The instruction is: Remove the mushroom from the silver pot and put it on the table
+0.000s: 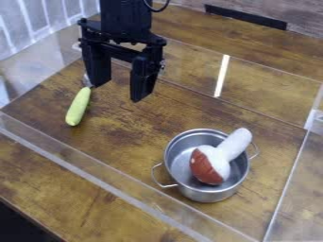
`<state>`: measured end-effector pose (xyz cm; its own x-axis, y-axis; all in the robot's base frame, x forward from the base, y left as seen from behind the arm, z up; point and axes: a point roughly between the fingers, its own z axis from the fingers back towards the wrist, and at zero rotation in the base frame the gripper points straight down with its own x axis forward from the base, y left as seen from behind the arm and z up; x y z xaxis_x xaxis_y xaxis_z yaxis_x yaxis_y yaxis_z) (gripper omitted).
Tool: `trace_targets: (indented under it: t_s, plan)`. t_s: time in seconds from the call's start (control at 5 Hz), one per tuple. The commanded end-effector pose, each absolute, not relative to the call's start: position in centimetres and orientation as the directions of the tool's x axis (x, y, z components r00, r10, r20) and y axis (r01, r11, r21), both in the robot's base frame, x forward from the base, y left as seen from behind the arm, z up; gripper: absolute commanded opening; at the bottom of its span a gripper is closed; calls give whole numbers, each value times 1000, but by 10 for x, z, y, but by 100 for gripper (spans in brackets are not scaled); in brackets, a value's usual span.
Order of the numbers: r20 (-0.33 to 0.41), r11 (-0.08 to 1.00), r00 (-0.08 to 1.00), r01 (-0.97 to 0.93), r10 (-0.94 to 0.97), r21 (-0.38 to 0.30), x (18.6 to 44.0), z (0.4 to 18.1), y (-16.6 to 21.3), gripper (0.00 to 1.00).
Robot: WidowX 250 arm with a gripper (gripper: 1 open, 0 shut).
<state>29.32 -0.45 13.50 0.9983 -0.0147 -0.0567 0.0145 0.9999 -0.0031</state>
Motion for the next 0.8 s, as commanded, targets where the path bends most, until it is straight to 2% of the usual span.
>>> trace_targets:
  t_s: [0.0, 0.4, 0.6]
  plan:
    - [-87, 998, 994, 69, -69, -9, 298, 118, 5, 100]
    - [-56, 966, 964, 259, -259, -13, 311, 111, -86, 100]
    - [-36, 942, 942, 335, -335, -6, 319, 101, -112, 100]
